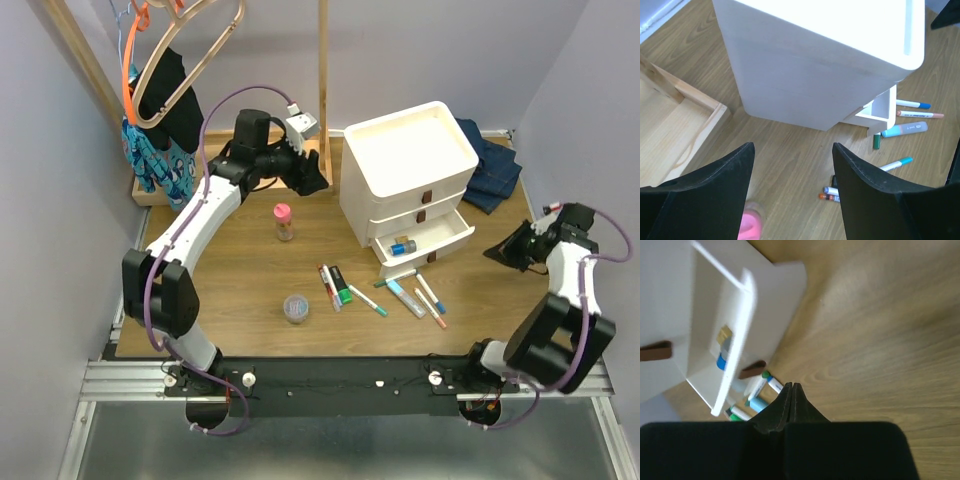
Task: Sort the stationery into containers
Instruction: Close the drawer in the storage box.
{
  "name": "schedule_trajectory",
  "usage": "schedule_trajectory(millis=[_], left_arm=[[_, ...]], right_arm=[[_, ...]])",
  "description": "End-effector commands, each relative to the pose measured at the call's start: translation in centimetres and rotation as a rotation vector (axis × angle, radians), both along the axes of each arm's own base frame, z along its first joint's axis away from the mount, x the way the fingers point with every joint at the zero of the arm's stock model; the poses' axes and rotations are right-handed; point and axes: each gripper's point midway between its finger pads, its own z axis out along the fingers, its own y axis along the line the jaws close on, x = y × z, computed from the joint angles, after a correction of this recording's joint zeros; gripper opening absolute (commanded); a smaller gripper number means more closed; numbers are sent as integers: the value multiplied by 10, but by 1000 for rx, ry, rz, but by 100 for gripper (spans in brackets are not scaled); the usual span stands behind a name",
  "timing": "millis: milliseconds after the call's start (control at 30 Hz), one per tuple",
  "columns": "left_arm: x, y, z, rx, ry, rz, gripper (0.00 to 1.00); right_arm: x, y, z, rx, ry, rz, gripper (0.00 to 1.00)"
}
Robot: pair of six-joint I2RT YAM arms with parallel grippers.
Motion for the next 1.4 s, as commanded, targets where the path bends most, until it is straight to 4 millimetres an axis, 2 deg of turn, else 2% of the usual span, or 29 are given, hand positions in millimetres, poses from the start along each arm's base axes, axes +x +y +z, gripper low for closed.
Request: schedule_trajectory(millis=[0,33,200,267,500,767,1033,1167,1367], left_arm=[[18,-9,-8,8,9,21,73],[20,-10,-8,7,10,24,73],[29,-17,-30,11,55,18,72],[33,-20,-32,4,59,21,72],[36,-31,-31,-14,69,15,72],[37,-33,-36,-2,77,19,73],[38,-43,-50,13,93,8,73],[37,-53,-51,12,94,-9,73],[36,-54,-50,18,88,-11,73]], right_arm=[[-21,46,-27,429,66,47,1],[-13,47,-24,457,24,32,1],[-15,68,-33,664,30,21,1],[-11,69,-36,692,14,20,1],[6,60,-59,689,28,-44,1],[39,51,-64,705,12,-83,1],[70,61,-56,720,10,-21,1],[78,65,-56,736,21,-17,1],[80,82,-60,752,64,0,1]])
